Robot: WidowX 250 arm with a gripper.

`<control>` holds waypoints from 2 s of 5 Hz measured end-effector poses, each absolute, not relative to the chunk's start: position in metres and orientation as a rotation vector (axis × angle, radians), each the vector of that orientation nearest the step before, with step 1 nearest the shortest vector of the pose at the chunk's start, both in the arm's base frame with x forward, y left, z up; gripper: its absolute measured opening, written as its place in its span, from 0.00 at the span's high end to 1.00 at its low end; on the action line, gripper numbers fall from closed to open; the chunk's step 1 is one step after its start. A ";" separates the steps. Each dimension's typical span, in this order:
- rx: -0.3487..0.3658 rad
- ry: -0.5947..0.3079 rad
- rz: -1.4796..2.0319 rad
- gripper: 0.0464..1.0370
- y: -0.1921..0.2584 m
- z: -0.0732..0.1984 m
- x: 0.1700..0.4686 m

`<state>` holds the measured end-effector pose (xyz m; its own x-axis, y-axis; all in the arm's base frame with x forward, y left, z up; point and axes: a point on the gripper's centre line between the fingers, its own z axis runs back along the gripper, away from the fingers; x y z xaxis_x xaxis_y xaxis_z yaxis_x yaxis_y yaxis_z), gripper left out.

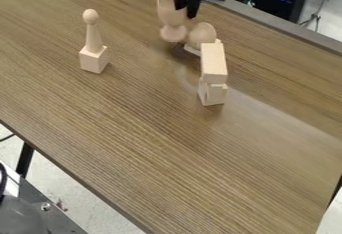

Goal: Move the cup to the front of the table

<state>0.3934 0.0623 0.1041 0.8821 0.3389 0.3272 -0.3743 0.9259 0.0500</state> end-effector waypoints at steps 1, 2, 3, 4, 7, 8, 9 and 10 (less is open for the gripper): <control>0.120 -0.357 0.337 0.93 0.050 0.117 0.395; 0.133 -0.386 0.300 0.93 0.033 0.128 0.396; 0.140 -0.387 0.283 0.93 0.024 0.127 0.395; 0.132 -0.388 0.261 0.93 0.013 0.127 0.396; 0.130 -0.354 0.251 0.93 0.002 0.138 0.394; 0.125 -0.346 0.267 0.93 0.001 0.147 0.388; 0.140 -0.323 0.300 0.93 0.001 0.159 0.378; 0.125 -0.327 0.318 0.93 -0.002 0.166 0.370</control>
<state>0.3699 -0.0022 0.1655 0.8977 0.2866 0.3346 -0.3267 0.9426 0.0690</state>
